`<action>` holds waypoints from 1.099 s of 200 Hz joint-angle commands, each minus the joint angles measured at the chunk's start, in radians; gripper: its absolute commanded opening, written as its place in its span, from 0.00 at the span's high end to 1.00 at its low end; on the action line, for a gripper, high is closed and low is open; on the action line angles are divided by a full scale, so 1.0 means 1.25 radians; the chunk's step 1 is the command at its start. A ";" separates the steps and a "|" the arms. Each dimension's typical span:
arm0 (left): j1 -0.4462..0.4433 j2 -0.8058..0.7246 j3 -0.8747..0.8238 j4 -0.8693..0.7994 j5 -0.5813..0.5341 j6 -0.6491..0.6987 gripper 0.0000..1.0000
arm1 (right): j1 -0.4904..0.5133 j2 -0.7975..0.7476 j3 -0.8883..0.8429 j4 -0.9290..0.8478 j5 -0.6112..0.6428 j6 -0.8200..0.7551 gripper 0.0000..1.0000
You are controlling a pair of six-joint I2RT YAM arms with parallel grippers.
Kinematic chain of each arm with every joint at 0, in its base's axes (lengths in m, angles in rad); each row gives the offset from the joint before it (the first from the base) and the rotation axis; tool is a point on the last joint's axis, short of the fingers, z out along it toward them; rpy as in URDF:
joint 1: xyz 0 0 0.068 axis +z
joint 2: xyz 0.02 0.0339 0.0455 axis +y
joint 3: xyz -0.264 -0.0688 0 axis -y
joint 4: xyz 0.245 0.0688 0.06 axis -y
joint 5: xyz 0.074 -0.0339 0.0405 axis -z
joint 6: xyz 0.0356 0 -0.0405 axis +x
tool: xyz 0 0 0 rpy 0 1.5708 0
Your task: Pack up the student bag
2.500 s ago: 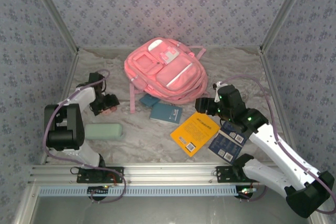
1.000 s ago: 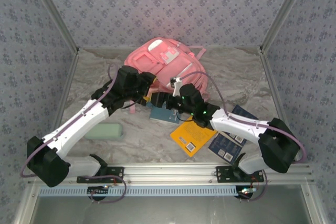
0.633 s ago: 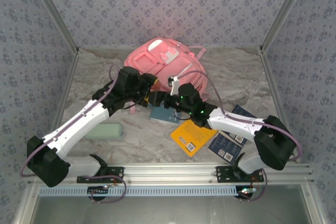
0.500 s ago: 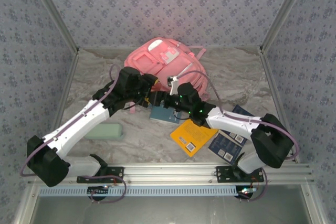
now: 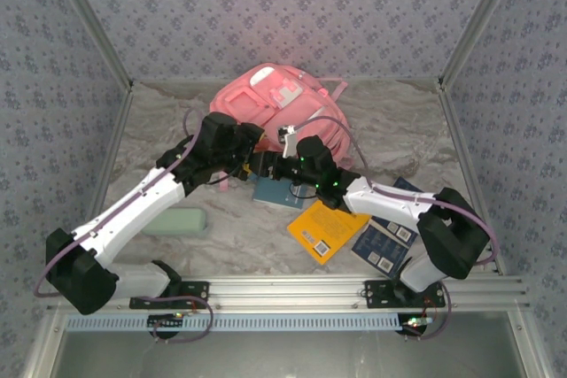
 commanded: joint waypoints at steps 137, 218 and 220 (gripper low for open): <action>0.100 0.325 0.438 -0.152 0.184 0.969 0.13 | -0.299 -0.508 -0.191 -0.470 0.208 -0.100 0.70; 0.133 0.813 0.884 -0.230 0.390 1.071 0.45 | -0.445 -0.625 -0.179 -0.696 0.093 -0.174 0.70; 0.133 0.820 0.891 -0.233 0.390 1.073 0.45 | -0.446 -0.626 -0.180 -0.700 0.092 -0.174 0.70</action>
